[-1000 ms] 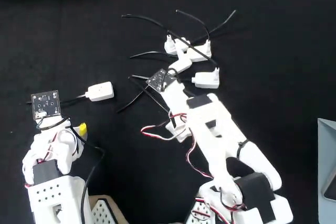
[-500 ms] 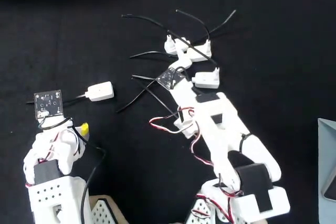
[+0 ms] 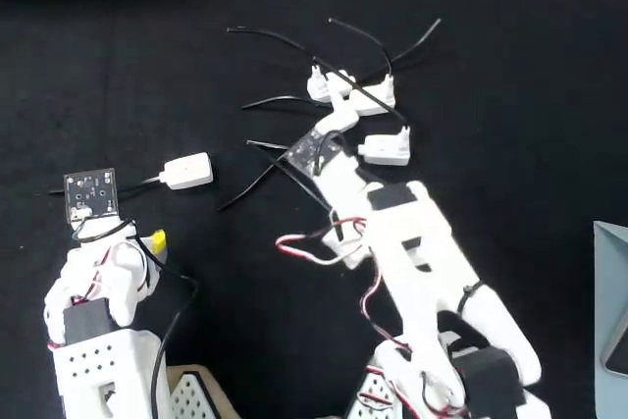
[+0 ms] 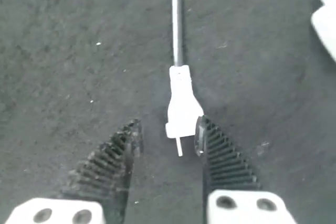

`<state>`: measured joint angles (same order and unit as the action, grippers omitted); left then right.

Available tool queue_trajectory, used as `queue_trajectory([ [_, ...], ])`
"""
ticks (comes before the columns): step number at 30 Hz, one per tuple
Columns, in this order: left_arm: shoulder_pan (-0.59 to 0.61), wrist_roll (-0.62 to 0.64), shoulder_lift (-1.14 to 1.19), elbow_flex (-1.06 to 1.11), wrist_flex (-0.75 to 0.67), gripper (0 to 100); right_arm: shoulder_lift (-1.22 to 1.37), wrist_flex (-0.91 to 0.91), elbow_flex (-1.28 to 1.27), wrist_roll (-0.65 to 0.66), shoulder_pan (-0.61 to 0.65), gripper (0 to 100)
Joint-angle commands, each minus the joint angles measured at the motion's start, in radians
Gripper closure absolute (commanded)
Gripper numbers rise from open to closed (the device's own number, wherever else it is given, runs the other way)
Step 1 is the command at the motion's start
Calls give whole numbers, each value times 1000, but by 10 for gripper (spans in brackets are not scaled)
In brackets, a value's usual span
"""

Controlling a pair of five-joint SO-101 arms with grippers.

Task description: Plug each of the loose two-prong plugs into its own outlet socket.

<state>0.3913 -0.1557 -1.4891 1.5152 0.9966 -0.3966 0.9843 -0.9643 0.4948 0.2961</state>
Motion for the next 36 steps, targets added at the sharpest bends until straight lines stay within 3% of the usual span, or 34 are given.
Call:
queue_trajectory([
  [1, -13, 8, -9, -7, -14, 740, -36, -35, -30, 0, 20, 842],
  [12, -12, 8, -9, -7, -14, 740, -35, -155, -110, 9, -23, 844],
  [18, -12, 8, -9, -7, -14, 740, -28, -161, -120, 46, -23, 929],
  [36, -13, 8, -9, 1, -18, 740, 174, -157, -10, 51, -124, 877],
])
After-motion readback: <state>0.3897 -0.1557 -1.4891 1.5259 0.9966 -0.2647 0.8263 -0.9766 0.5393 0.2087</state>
